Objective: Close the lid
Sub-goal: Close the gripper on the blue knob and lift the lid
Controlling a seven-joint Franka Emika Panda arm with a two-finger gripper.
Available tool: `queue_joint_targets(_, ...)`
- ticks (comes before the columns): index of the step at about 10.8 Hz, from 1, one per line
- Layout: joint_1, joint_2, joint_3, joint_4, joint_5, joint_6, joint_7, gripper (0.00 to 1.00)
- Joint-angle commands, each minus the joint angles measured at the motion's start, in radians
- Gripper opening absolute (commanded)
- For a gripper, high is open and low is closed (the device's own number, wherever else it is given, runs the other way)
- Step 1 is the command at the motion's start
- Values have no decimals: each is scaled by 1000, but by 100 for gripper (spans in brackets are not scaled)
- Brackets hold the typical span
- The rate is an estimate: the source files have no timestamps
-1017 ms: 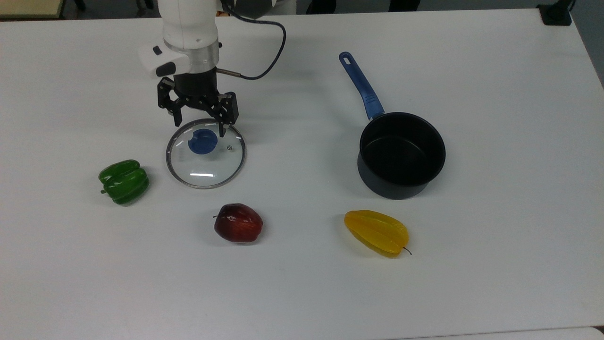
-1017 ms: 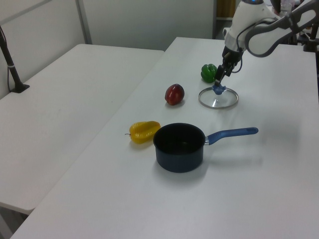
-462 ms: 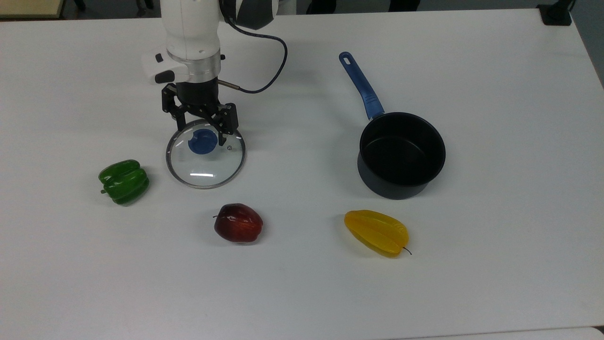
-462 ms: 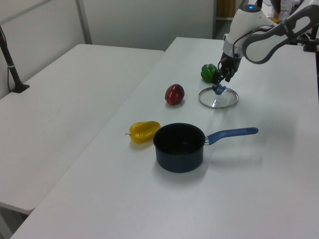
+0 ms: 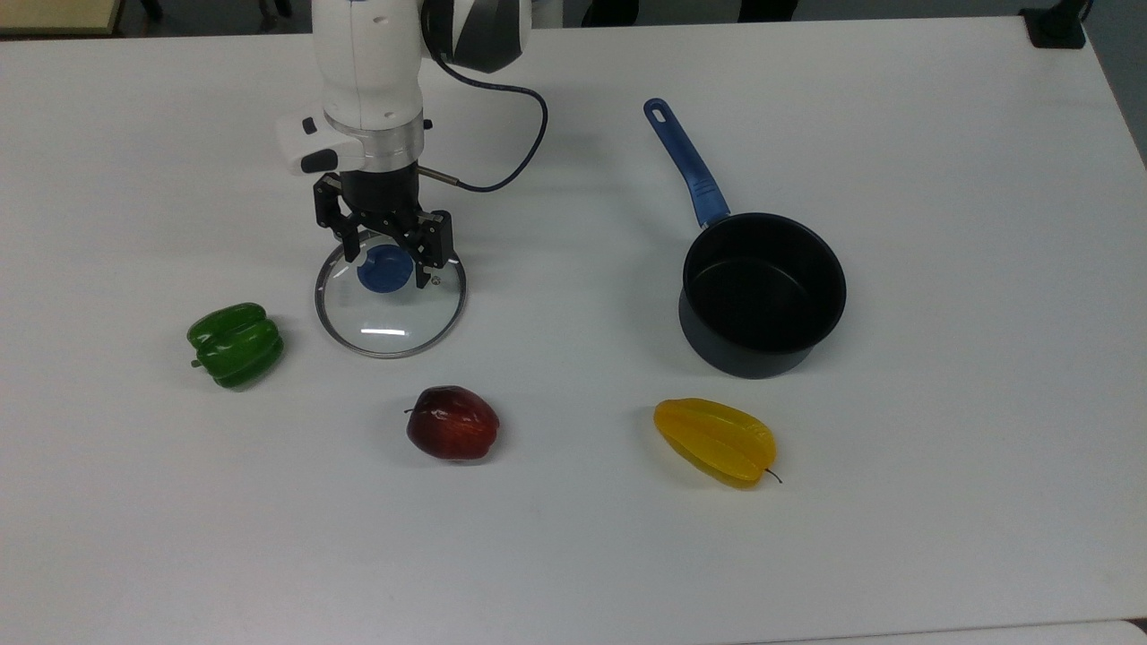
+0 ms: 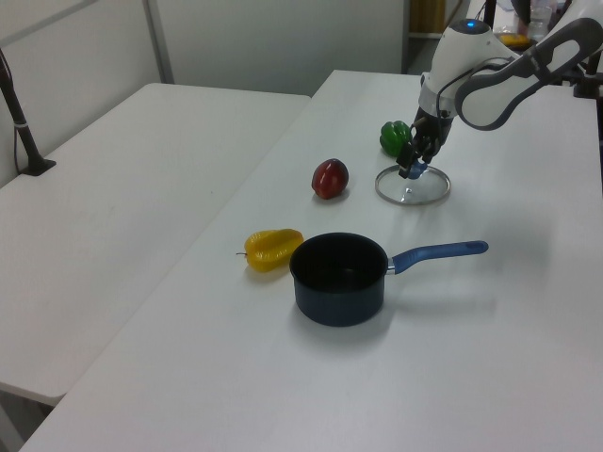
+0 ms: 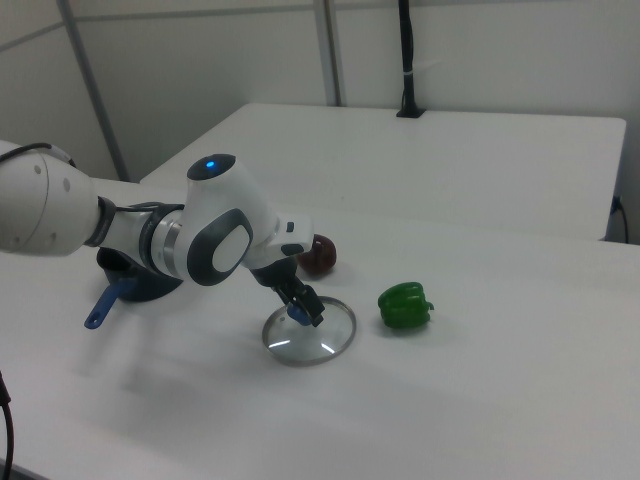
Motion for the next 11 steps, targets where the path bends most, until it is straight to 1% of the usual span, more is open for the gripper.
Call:
queue_joint_targets(1,2,4,-2,4,0,25,48,85)
queue_joint_targets(2,2,5,-2,4,0,25,48,78)
queue_joint_targets(4,3,3,-2,2,0,24,48,60)
queue_joint_targets(6,3,1,-2,4,0,22,46,50)
queue_joint_targets(8,2,-11,-4,5,0,11,42,46)
queue_joint_targets(11,6,-51,-4,36,0,-73,40,46)
